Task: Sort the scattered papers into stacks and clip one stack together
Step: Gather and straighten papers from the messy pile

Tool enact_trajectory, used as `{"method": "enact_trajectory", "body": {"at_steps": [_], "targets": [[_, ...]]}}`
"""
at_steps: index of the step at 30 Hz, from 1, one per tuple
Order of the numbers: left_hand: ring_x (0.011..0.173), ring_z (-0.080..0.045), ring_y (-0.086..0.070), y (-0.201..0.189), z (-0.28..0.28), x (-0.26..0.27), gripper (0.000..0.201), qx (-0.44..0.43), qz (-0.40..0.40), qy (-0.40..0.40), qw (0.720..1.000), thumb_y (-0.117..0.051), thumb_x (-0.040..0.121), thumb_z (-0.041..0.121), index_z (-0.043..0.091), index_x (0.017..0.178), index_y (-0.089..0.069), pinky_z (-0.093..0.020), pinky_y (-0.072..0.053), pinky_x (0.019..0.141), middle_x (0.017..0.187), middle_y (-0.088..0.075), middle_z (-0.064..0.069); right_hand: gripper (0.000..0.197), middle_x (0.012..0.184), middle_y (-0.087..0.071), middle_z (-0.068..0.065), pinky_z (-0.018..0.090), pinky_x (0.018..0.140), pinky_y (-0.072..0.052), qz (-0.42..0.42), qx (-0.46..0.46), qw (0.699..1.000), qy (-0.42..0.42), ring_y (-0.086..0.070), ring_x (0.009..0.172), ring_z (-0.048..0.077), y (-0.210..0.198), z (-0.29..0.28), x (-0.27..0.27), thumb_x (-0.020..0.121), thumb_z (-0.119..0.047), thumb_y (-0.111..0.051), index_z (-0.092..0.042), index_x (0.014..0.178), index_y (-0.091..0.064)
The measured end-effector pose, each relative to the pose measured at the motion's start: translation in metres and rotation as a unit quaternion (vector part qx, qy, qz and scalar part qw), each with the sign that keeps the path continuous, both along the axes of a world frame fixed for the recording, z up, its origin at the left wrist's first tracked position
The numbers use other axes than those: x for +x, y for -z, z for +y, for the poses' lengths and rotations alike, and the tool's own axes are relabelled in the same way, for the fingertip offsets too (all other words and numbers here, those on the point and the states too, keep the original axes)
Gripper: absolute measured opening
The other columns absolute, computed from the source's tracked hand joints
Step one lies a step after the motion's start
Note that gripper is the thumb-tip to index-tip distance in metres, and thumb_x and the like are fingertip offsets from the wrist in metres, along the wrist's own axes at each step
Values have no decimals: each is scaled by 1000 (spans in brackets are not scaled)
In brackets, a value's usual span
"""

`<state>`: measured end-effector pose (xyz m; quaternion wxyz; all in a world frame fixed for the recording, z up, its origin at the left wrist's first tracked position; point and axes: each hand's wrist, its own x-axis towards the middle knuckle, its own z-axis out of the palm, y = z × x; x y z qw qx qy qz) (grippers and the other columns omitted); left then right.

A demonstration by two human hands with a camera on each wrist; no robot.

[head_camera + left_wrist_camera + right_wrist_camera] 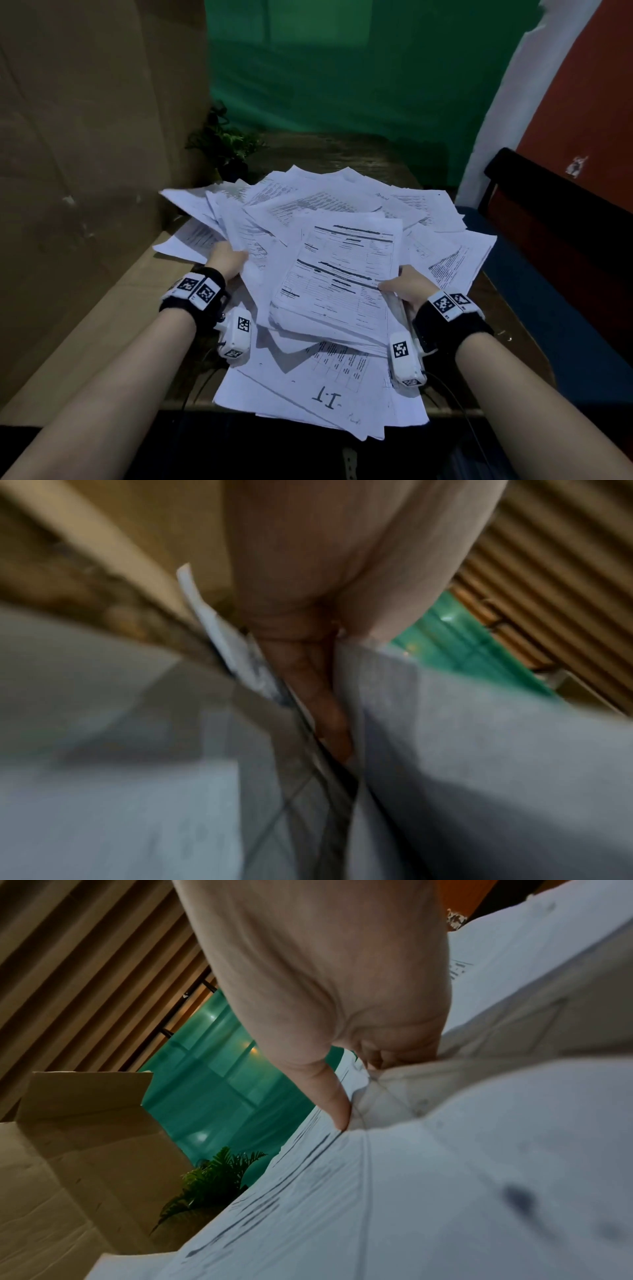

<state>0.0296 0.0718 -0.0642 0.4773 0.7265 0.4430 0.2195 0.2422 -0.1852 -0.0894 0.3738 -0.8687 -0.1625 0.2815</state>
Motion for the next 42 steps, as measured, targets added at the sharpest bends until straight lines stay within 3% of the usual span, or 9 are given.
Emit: {"method": "enact_trajectory", "body": {"at_steps": [5, 15, 20, 23, 26, 32, 35, 38, 42], "targets": [[97, -39, -58, -41, -16, 1, 20, 246, 19, 5, 969, -44, 99, 6, -8, 99, -58, -34, -38, 75, 99, -61, -30, 90, 106, -67, 12, 45, 85, -58, -6, 18, 999, -34, -67, 93, 28, 59, 6, 57, 38, -39, -71, -7, 120, -55], [81, -43, -58, -137, -11, -57, 19, 460, -71, -93, 880, -40, 86, 0, 0, 94, -58, -43, -40, 71, 88, -62, -31, 47, 113, -63, 14, 25, 59, -46, -13, 25, 1000, -1, -61, 102, 29, 17, 2, 13, 81, -11, -72, 0, 121, -50], [76, -33, -58, -187, -4, -71, 19, 501, -168, -126, 840, -39, 91, 18, 9, 85, -55, -41, -39, 68, 89, -63, -24, 45, 107, -61, 18, 35, 73, -53, 31, 85, 995, 41, -61, 97, 32, 11, -6, 4, 82, -21, -73, -1, 117, -51], [67, -17, -52, -206, -1, -67, 19, 466, -202, -153, 848, -40, 91, 22, 14, 80, -53, -31, -33, 61, 86, -61, -19, 87, 144, -45, 20, 47, 105, -43, -14, 102, 993, 51, -50, 126, 36, -16, -11, -8, 76, -50, -75, -8, 142, -36], [70, -10, -48, -190, 0, -53, 15, 384, -240, -146, 879, -45, 85, 15, 6, 77, -53, -21, -32, 61, 77, -53, -8, 101, 153, -36, 8, 40, 110, -37, -38, 234, 971, 20, -42, 137, 26, -65, -11, -33, 76, -66, -65, -15, 152, -23], [76, -4, -61, -102, -29, -21, 11, 72, -342, -36, 936, -54, 94, 9, 17, 94, -60, -22, -49, 67, 92, -65, 4, 57, 126, -64, 7, 41, 86, -57, 148, 458, 874, -67, -68, 97, 26, -117, -5, -60, 82, -51, -63, -23, 130, -50], [98, -16, -66, -66, -48, -20, 28, -36, -340, 25, 939, -49, 98, 5, 8, 124, -55, -27, -56, 78, 116, -66, -6, 49, 99, -74, 3, 29, 62, -56, 130, 429, 894, -11, -72, 75, 19, -106, 4, -57, 93, -25, -64, -5, 135, -48], [94, -13, -69, -42, -57, -25, 30, -163, -345, 68, 922, -42, 101, 13, 13, 130, -51, -25, -58, 71, 115, -67, -4, 36, 101, -68, 25, 27, 60, -56, 122, 369, 919, 65, -70, 87, 36, -81, 5, -58, 88, -8, -64, 13, 115, -53], [109, -22, -65, -24, -56, -34, 57, -342, -381, 97, 853, -25, 98, 55, 22, 130, -58, -38, -53, 84, 132, -61, -6, 21, 65, -49, 8, 21, 45, -41, 103, 333, 931, 105, -55, 54, 15, -71, 1, -72, 97, -4, -54, 0, 78, -46]]}}
